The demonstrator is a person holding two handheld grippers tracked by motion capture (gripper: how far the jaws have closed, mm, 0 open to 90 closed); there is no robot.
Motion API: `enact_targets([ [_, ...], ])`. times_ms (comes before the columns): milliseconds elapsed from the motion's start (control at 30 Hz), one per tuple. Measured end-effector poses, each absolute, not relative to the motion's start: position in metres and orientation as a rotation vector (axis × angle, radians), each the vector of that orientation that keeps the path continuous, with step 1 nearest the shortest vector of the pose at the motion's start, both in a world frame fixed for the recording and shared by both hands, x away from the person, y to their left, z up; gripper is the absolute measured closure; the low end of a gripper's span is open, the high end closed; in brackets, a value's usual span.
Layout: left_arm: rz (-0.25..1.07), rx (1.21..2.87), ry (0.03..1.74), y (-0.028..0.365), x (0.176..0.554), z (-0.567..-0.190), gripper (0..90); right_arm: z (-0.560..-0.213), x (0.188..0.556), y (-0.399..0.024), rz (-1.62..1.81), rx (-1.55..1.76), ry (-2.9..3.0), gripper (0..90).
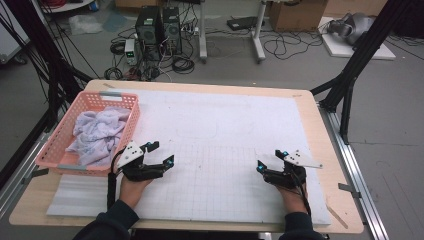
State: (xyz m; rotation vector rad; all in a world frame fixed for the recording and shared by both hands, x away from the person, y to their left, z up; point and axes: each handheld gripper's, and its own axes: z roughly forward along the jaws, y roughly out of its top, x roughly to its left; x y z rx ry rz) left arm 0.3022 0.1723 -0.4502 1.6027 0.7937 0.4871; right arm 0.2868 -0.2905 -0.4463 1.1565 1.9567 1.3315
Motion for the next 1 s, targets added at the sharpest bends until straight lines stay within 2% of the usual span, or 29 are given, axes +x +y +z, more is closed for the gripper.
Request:
enact_targets([
  [1000, 0.506, 1.615, 0.812, 0.171, 0.302, -0.449, 19.1, -0.435, 0.281, -0.291, 1.352, 1.152, 1.956, 17.4],
])
